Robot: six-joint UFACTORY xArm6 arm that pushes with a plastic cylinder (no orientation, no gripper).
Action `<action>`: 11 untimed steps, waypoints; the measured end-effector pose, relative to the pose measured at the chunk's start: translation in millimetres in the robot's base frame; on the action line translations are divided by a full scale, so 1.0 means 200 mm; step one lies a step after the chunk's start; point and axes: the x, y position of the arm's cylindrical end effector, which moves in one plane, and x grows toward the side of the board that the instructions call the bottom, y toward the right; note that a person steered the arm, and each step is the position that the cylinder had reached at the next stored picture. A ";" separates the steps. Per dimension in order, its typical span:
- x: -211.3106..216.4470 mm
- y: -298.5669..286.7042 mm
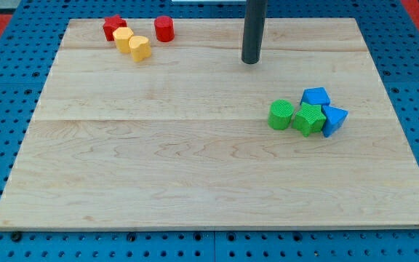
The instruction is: Move your arm to the top side of the board
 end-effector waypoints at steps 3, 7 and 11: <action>0.01 0.01; 0.16 0.49; -0.31 0.03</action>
